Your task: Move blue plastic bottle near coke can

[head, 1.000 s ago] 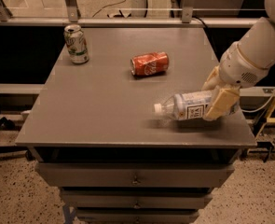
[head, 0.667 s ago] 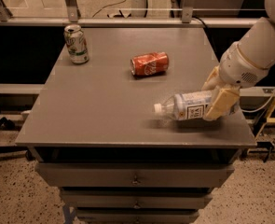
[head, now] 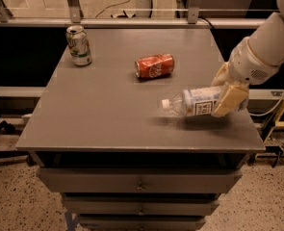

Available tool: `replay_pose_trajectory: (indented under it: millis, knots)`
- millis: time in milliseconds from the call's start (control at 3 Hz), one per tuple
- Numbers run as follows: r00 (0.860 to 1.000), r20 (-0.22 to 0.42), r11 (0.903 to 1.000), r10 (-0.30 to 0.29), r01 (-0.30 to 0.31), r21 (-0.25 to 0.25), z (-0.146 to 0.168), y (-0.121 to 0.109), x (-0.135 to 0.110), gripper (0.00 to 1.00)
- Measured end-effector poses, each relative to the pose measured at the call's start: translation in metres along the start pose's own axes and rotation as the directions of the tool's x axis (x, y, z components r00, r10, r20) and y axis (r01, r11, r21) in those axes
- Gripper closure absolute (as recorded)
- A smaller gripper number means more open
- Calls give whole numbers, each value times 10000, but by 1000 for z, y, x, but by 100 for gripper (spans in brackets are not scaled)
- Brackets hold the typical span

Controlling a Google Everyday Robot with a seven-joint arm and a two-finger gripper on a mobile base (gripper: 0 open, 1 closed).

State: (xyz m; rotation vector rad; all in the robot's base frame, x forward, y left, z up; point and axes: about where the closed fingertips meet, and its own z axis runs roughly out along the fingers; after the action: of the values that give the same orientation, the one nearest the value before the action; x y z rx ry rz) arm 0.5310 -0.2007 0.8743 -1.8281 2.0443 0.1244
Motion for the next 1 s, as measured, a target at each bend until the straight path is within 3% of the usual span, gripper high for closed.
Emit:
replay_pose_trajectory:
  millis: [333, 667, 1000]
  knots:
    - [9997, -133, 9964, -206, 216, 821, -1, -28, 9, 100]
    - [9989, -151, 9900, -442, 458, 1331, 3, -44, 12, 100]
    - [9940, 107, 9746, -1085, 1043, 1980, 18, -69, 4, 100]
